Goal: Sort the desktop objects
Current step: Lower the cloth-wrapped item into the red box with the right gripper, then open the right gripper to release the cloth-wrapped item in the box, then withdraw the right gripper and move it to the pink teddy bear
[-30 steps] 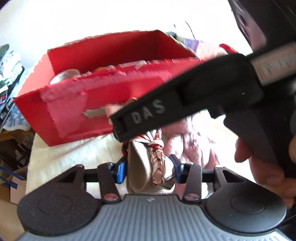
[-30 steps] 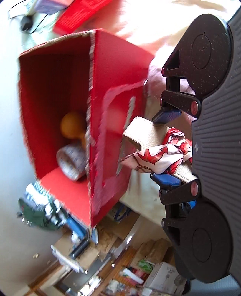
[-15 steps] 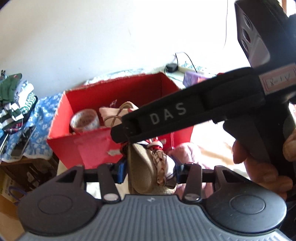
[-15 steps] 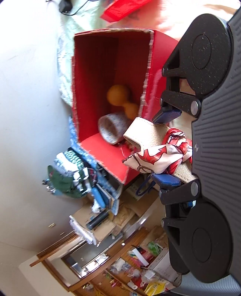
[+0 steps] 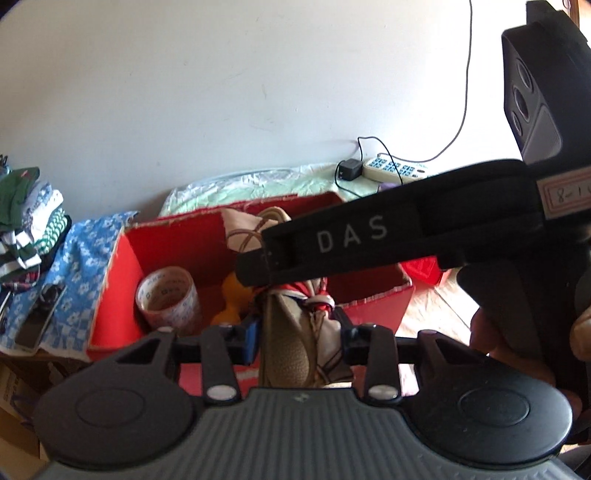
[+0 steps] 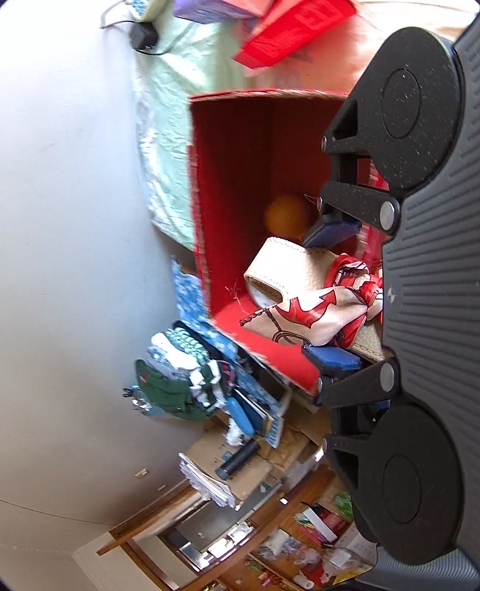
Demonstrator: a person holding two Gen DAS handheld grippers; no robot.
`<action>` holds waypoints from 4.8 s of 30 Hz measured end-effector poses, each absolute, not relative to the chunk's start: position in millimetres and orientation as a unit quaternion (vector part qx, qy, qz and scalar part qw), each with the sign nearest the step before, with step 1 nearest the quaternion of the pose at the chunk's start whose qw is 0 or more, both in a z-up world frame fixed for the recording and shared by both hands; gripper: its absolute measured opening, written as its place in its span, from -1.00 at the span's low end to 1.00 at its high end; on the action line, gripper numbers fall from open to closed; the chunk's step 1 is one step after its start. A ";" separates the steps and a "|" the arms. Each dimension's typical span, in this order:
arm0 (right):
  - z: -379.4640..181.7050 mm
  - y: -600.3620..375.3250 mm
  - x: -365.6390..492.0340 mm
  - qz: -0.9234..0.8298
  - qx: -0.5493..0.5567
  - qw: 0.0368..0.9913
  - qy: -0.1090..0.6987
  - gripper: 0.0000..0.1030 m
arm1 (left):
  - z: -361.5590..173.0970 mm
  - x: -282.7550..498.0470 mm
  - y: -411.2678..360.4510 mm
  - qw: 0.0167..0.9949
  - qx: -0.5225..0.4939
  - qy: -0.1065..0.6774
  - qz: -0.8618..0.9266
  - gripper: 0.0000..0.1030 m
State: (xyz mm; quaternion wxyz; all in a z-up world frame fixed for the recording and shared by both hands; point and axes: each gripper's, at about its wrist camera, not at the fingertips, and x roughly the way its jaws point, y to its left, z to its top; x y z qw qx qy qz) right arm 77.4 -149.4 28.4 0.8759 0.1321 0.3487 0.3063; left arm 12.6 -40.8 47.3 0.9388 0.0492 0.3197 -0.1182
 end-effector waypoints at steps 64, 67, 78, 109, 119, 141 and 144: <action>-72.9 -96.1 244.5 0.229 0.065 0.731 0.640 0.21 | -64.7 194.6 -10.1 0.792 -0.028 0.600 -0.104 -0.22; -70.1 -98.4 242.5 0.233 0.069 0.736 0.631 0.27 | -61.1 190.8 -10.6 0.803 -0.021 0.588 -0.095 -0.18; -56.6 -108.4 232.5 0.218 0.073 0.773 0.592 0.20 | -47.7 179.8 -11.9 0.832 -0.002 0.550 -0.070 0.18; -51.4 -116.1 219.1 0.181 0.098 0.831 0.517 0.15 | -35.7 154.6 -5.2 0.870 0.037 0.490 -0.032 0.54; -40.6 -119.1 222.2 0.187 0.109 0.856 0.470 0.16 | -32.2 165.3 -10.4 0.881 0.054 0.470 -0.018 0.79; 42.4 -161.3 120.3 0.159 0.098 0.928 0.322 0.43 | 36.8 104.1 -16.6 0.916 0.026 0.395 0.057 0.93; 50.3 -166.6 104.8 0.165 0.091 0.933 0.308 0.45 | 43.4 96.9 -17.5 0.920 0.017 0.387 0.058 0.97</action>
